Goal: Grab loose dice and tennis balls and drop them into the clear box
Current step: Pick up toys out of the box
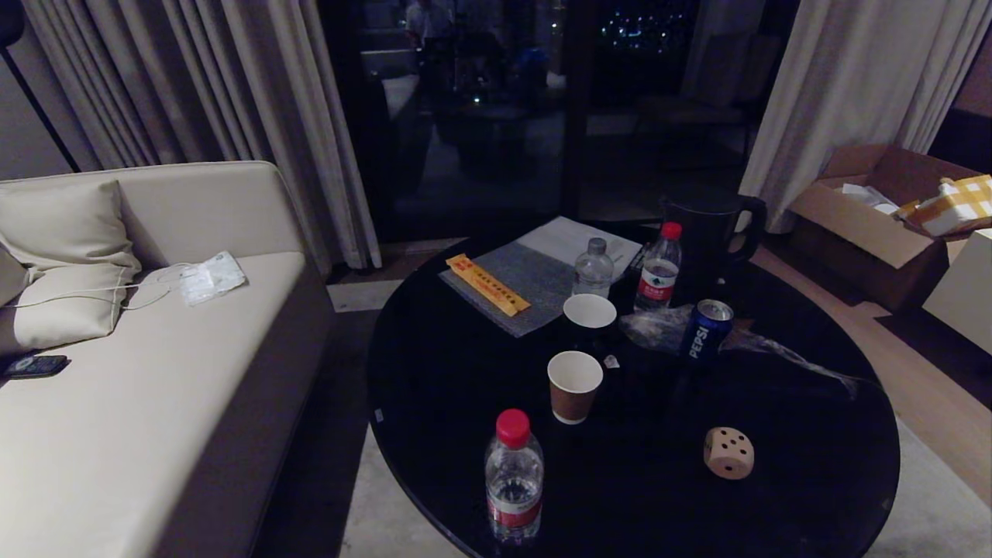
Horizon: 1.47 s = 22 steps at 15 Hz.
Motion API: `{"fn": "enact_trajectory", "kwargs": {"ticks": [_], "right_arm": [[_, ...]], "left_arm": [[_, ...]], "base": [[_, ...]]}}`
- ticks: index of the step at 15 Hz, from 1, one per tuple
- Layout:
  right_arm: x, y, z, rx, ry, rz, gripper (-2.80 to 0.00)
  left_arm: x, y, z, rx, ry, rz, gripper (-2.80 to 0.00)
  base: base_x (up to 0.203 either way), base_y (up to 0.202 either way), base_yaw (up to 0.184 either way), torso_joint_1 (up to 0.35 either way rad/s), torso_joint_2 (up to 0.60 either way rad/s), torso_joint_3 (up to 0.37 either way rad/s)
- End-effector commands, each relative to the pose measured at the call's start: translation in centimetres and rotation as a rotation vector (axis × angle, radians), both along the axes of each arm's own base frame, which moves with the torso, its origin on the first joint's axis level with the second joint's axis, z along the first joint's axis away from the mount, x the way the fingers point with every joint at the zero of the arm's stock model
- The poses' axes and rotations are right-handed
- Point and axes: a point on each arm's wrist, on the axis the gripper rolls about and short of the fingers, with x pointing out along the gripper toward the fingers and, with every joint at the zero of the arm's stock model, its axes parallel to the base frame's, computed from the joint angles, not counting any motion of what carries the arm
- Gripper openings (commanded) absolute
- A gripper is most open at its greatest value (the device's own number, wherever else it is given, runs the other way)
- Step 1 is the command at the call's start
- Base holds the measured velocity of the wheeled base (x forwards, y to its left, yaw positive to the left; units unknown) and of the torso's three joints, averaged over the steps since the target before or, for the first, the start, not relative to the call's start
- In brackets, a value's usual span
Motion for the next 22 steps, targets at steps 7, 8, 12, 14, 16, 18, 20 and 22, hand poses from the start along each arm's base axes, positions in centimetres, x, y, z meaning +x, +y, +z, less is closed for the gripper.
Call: {"fn": "enact_trajectory", "kwargs": {"ticks": [7,8,12,14,16,18,20,22], "right_arm": [[0.01,0.00,-0.02,0.000,0.003,0.000,-2.80],[0.01,0.00,0.01,0.001,0.001,0.000,-2.80],[0.01,0.00,-0.02,0.001,0.003,0.000,-2.80],[0.01,0.00,0.01,0.001,0.001,0.000,-2.80],[0.00,0.00,0.02,0.000,0.001,0.000,-2.80],[0.01,0.00,-0.02,0.001,0.002,0.000,-2.80],[0.01,0.00,-0.01,0.001,0.002,0.000,-2.80],[0.01,0.00,-0.02,0.001,0.003,0.000,-2.80]], "left_arm": [[0.02,0.01,-0.03,-0.003,0.002,0.002,-2.80],[0.02,0.00,-0.03,-0.003,0.002,0.001,-2.80],[0.02,0.00,-0.03,-0.003,0.002,0.002,-2.80],[0.02,0.01,-0.03,-0.003,0.002,0.002,-2.80],[0.02,0.00,-0.03,-0.003,0.002,0.002,-2.80],[0.02,0.00,-0.03,-0.003,0.002,0.001,-2.80],[0.02,0.01,-0.03,-0.003,0.002,0.002,-2.80],[0.02,0.00,-0.03,-0.003,0.002,0.001,-2.80]], "base": [[0.000,0.000,0.000,0.000,0.00,0.000],[0.000,0.000,0.000,0.000,0.00,0.000],[0.000,0.000,0.000,0.000,0.00,0.000],[0.000,0.000,0.000,0.000,0.00,0.000],[0.000,0.000,0.000,0.000,0.00,0.000],[0.000,0.000,0.000,0.000,0.00,0.000],[0.000,0.000,0.000,0.000,0.00,0.000],[0.000,0.000,0.000,0.000,0.00,0.000]]}}
